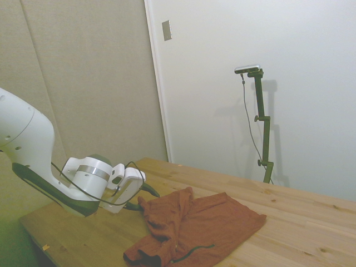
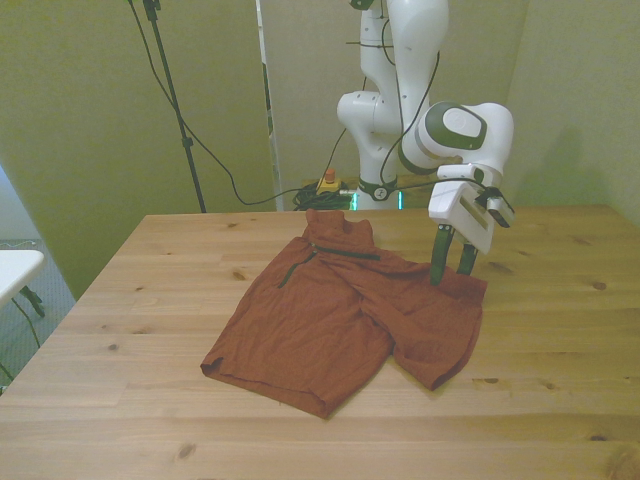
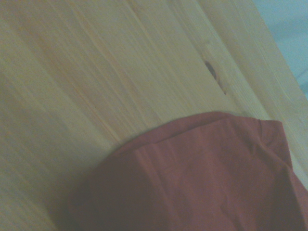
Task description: Fold the shorts
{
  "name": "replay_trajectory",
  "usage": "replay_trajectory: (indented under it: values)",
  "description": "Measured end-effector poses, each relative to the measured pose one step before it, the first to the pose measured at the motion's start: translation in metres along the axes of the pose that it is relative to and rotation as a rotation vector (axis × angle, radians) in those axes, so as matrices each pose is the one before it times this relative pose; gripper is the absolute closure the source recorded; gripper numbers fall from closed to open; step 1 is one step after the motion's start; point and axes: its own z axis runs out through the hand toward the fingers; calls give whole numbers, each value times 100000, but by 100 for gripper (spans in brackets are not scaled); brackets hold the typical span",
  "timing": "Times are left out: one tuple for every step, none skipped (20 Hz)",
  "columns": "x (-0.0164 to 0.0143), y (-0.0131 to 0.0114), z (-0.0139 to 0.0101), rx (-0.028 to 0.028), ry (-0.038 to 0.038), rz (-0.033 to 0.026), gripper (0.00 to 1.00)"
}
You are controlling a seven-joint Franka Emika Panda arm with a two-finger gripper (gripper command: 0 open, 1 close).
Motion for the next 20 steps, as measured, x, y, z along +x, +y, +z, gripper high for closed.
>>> replay_trajectory:
  values:
    - [-16,-21,146,210,159,58,100]
    - [-40,20,129,69,-52,199,100]
    - [-35,1,125,116,-141,186,100]
    - [-67,-52,56,146,-204,147,100]
    - [-69,-46,46,124,-190,181,100]
    - [-50,-28,59,98,-152,188,100]
    - [-61,-28,58,104,-167,94,100]
    - [-57,-24,61,95,-139,68,100]
    - [-64,-21,53,77,-184,121,100]
    - [-65,-11,62,57,-220,143,100]
    - [-55,20,82,5,-233,96,100]
    - [-56,41,88,-35,-219,68,100]
    - [-52,49,95,-41,-216,63,100]
    - [-66,44,100,-25,-236,35,100]
    - [-57,65,108,-66,-195,19,100]
    - [-51,73,116,-114,-213,52,100]
    - [-54,36,111,15,-148,-89,100]
    - [-55,-17,60,82,-131,-57,100]
    - [-58,-22,39,69,-156,11,100]
    - [-56,-13,35,55,-149,119,100]
